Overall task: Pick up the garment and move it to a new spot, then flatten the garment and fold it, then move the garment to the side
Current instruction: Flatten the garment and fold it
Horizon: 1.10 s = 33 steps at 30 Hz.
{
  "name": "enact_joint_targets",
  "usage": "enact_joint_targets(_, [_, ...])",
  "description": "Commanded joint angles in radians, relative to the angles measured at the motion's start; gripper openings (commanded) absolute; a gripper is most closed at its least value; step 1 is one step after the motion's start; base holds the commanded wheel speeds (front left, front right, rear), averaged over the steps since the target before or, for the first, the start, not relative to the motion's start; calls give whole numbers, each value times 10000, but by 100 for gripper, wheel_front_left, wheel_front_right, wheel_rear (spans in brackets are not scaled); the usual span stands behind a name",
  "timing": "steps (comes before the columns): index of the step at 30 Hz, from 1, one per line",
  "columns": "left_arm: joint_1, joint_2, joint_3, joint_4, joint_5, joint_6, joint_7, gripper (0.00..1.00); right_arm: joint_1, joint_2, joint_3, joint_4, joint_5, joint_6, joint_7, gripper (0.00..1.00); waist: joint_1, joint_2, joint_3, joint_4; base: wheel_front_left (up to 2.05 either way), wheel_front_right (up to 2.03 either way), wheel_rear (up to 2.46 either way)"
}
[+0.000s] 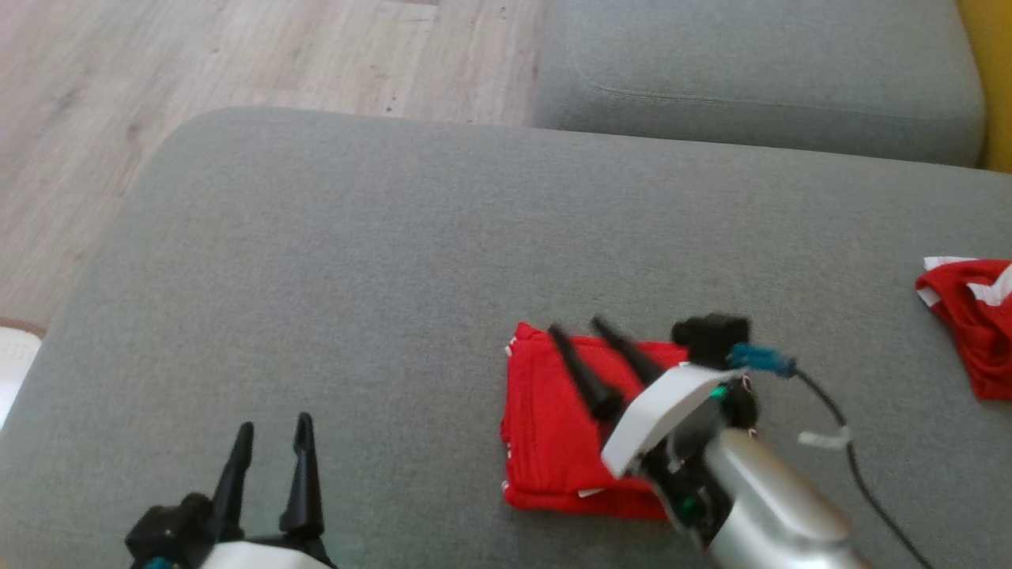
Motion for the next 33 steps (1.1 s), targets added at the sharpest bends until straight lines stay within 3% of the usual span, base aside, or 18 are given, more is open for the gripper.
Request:
enact_joint_targets(1, [-652,-23,214,-318,152,-46,-139,100,-623,24,-389,-191,-738,65,-436,100,0,0,-31,-120,0,0,0])
enact_joint_targets(6, [-941,-143,50,-248,280,-100,-147,100,-417,24,-2103,-275,-2676,65,-1030,100,0,0,-86,-371,0,0,0])
enact_joint_targets(12, [-1262,-306,-44,-84,391,-38,-142,100,744,24,-4140,-1325,-4859,65,-1191,100,0,0,-253,-703,0,0,0])
enact_joint_targets(15, [-1278,-354,-37,-4,369,-45,-157,100,1279,24,-4682,-1784,-5429,65,-1156,100,0,0,-316,-795,0,0,0])
enact_joint_targets(21, [-976,-463,-33,307,345,-83,-234,100,2957,24,-5728,-2875,-5871,65,-1199,100,0,0,-519,-967,0,0,0])
enact_joint_targets(33, [-188,-465,118,465,397,-175,-326,100,4374,24,-5802,-3766,-5658,65,-1346,100,0,0,-740,-1179,0,0,0])
